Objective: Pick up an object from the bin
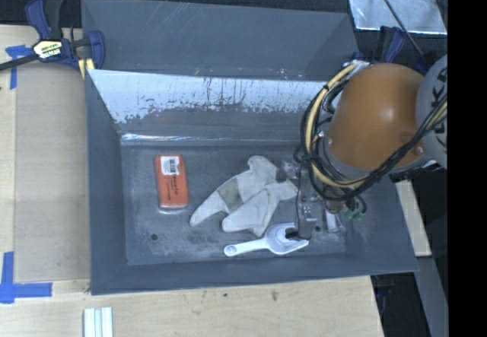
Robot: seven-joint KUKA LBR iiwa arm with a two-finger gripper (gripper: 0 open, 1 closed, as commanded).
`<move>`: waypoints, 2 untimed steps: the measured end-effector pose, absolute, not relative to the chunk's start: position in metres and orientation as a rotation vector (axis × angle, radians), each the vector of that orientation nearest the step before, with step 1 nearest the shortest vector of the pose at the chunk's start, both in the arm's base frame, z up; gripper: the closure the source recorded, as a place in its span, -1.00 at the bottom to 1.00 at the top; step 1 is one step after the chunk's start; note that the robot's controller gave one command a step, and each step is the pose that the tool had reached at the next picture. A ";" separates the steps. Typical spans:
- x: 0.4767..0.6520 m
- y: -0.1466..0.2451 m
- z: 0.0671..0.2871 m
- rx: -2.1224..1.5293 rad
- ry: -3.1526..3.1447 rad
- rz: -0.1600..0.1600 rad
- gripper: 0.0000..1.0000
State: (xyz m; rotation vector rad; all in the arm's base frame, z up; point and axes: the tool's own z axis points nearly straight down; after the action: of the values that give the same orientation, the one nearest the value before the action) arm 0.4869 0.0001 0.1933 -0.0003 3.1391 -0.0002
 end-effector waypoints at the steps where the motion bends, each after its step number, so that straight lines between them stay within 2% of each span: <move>1: 0.505 0.010 0.133 0.002 3.133 0.000 -1.00; 2: 0.516 0.028 0.103 0.134 3.137 0.000 -1.00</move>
Offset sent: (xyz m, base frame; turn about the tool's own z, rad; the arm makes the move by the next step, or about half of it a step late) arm 0.0326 0.0332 -0.0937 0.0896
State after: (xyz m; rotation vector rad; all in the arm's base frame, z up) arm 0.5163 0.0284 0.1030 0.1344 3.1371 0.0001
